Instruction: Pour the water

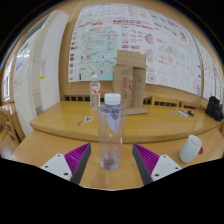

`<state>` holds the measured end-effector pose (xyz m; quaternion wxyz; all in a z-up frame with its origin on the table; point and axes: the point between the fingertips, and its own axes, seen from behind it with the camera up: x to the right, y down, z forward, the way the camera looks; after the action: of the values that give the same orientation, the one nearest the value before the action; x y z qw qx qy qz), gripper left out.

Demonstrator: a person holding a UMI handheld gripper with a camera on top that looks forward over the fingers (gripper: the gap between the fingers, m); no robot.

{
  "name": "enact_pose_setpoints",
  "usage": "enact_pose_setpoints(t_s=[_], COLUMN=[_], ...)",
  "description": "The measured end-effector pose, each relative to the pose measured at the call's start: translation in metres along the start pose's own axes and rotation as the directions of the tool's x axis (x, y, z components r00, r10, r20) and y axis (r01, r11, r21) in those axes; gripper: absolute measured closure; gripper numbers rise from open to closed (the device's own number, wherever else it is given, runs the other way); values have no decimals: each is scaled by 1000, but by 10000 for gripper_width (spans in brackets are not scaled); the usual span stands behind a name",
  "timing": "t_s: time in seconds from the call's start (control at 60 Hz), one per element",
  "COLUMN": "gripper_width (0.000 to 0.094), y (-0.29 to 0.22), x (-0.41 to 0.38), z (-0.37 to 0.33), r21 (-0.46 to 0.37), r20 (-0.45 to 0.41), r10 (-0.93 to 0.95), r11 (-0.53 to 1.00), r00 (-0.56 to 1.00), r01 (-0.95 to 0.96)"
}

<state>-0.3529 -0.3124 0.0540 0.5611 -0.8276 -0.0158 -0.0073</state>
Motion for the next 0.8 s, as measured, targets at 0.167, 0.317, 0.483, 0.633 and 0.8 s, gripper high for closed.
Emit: enact_pose_setpoints(t_s=[0.167,0.317,0.483,0.633,0.8], gripper_width=[129,420,558,628,628], y=[-9,-11,-13,-20,-74], x=[-4,-1,0,-5,-16], z=[59,79,79,70,32], r21=[39,74,96,104,169], r20=[-12,-33,-19,23,147], r10=[6,-8,-8,-18,86], r11=[999,997,995,994,979], r00=[1000,999,1000,1000,985], r01=[-5,10,10,15,-111])
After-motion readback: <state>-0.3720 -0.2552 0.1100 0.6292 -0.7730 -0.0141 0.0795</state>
